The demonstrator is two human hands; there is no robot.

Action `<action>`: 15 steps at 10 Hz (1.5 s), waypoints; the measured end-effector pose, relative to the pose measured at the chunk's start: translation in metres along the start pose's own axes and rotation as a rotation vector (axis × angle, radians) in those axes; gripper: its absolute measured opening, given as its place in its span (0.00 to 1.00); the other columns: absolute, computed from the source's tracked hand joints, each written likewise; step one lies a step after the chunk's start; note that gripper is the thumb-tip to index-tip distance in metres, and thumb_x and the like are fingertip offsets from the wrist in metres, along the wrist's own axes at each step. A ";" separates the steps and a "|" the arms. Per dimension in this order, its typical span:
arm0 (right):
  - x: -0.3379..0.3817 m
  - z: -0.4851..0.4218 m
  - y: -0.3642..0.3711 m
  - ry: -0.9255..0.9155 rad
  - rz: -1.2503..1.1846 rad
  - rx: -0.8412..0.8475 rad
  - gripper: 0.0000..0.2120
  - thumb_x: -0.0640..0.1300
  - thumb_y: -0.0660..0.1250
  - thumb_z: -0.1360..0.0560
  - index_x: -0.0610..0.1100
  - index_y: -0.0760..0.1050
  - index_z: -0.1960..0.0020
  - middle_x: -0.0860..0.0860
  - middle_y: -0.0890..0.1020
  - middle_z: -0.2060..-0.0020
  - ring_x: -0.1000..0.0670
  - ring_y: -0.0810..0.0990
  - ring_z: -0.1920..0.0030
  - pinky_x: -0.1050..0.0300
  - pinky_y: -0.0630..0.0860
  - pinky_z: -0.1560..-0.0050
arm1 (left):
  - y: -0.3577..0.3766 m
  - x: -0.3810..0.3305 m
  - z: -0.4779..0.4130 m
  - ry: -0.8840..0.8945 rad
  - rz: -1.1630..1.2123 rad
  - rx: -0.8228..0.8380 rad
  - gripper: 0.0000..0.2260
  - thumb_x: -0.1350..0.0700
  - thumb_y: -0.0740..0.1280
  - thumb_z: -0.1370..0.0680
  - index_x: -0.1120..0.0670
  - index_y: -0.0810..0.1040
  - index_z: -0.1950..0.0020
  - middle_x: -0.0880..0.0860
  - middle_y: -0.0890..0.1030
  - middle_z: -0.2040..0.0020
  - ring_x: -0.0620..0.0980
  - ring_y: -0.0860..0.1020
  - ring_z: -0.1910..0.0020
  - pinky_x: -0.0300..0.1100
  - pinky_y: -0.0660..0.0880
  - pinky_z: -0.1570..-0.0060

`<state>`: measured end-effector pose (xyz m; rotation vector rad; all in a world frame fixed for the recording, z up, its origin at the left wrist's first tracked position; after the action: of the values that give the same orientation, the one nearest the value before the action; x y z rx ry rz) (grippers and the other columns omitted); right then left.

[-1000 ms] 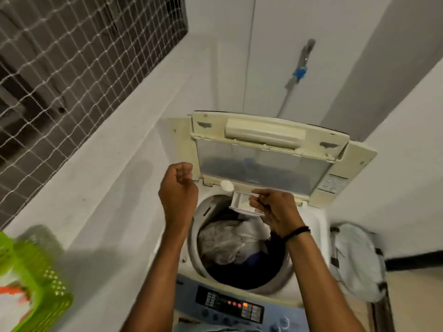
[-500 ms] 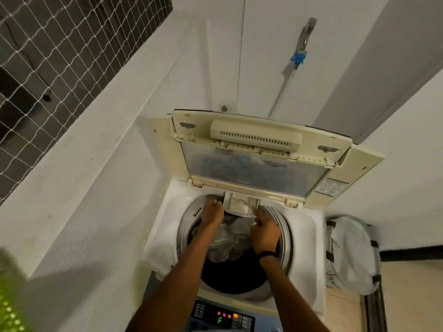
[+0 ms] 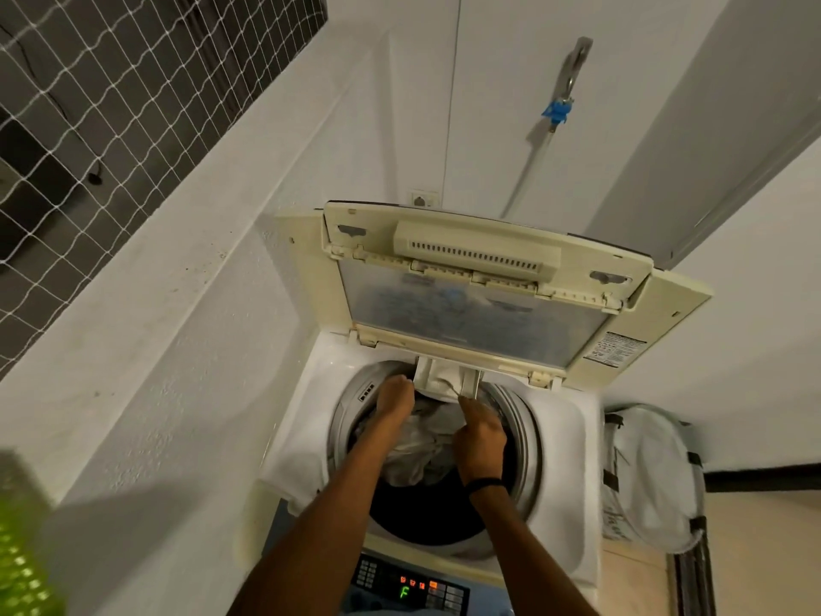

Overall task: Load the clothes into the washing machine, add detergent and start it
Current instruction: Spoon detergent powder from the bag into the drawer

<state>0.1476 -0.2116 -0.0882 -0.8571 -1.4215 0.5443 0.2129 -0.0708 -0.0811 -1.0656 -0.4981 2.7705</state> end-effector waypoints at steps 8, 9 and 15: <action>0.148 0.019 -0.081 0.617 -1.284 0.189 0.10 0.26 0.62 0.26 0.32 0.81 0.51 0.37 0.85 0.56 0.41 0.85 0.54 0.54 0.83 0.53 | -0.147 -0.031 0.169 0.627 0.394 -0.687 0.10 0.58 0.63 0.19 0.54 0.77 0.39 0.51 0.82 0.43 0.48 0.80 0.43 0.39 0.76 0.41; 0.199 0.041 -0.099 0.514 -1.353 0.303 0.10 0.26 0.62 0.26 0.34 0.80 0.55 0.40 0.85 0.61 0.42 0.85 0.57 0.51 0.83 0.52 | -0.194 -0.020 0.216 0.766 0.518 -0.793 0.08 0.58 0.65 0.20 0.53 0.78 0.41 0.48 0.82 0.49 0.44 0.81 0.50 0.39 0.78 0.46; 0.383 0.163 -0.078 -0.446 -0.662 0.763 0.13 0.44 0.64 0.36 0.44 0.86 0.57 0.42 0.86 0.63 0.43 0.86 0.58 0.44 0.81 0.49 | -0.378 0.155 0.384 0.332 0.402 -1.315 0.04 0.51 0.71 0.25 0.48 0.82 0.52 0.45 0.85 0.56 0.46 0.83 0.55 0.50 0.80 0.47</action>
<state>0.0167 0.0689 0.2005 0.3652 -1.6024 0.7049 -0.1583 0.2217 0.2214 -1.8958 -2.3963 2.2047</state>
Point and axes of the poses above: each hand's wrist, its own z-axis away from the middle knuckle, its own y-axis out of the palm, x = y × z, the point moved 1 cm from there along -z, towards the middle knuckle
